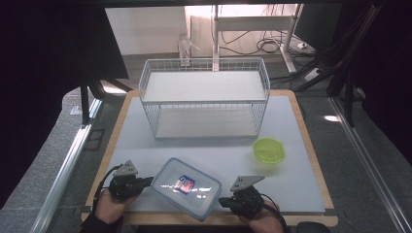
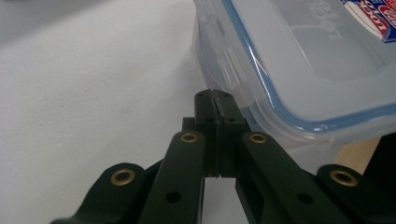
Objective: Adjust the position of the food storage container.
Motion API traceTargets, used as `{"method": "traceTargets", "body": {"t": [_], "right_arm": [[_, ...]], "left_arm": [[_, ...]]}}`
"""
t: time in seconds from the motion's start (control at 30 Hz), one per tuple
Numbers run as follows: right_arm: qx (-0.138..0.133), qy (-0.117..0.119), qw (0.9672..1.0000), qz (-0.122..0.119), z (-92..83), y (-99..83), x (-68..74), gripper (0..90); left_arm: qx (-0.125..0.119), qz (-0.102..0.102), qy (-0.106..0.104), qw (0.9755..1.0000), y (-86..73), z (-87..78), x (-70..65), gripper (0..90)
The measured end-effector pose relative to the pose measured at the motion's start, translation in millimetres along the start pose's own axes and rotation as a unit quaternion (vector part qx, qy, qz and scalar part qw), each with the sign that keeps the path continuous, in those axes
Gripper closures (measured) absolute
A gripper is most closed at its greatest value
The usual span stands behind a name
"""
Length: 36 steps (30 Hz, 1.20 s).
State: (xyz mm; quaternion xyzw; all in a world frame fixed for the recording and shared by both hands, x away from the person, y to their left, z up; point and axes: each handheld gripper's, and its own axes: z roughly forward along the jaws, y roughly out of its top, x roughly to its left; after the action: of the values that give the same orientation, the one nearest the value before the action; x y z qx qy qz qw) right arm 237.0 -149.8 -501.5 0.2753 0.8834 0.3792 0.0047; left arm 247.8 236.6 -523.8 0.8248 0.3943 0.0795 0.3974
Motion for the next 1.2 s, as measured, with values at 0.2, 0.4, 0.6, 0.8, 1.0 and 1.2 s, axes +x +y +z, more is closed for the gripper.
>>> {"method": "traceTargets", "body": {"t": [0.2,0.4,0.6,0.8,1.0,1.2], "right_arm": [[-0.003,-0.021,0.9997,0.011,-3.6,2.1,-7.9,90.0],[-0.005,-0.065,0.9976,0.022,-9.1,6.1,-28.6,90.0],[-0.008,-0.085,0.9956,0.039,-11.4,10.6,-52.9,90.0],[-0.008,-0.104,0.9936,0.044,-11.2,15.0,-67.1,90.0],[-0.009,-0.125,0.9905,0.057,-11.5,20.5,-84.2,90.0],[-0.011,-0.131,0.9898,0.057,-13.0,19.9,-89.8,90.0]], "left_arm": [[0.007,-0.003,0.011,0.9999,4.6,5.7,-6.9,90.0],[0.001,-0.016,-0.004,0.9999,14.7,17.1,-13.6,90.0],[0.000,-0.017,-0.009,0.9998,25.9,28.0,-17.3,90.0],[-0.001,-0.017,-0.001,0.9999,35.1,36.9,-19.0,90.0],[-0.001,-0.023,-0.008,0.9997,44.7,47.1,-19.8,90.0],[-0.011,-0.022,-0.005,0.9997,49.0,49.2,-16.9,90.0]]}}
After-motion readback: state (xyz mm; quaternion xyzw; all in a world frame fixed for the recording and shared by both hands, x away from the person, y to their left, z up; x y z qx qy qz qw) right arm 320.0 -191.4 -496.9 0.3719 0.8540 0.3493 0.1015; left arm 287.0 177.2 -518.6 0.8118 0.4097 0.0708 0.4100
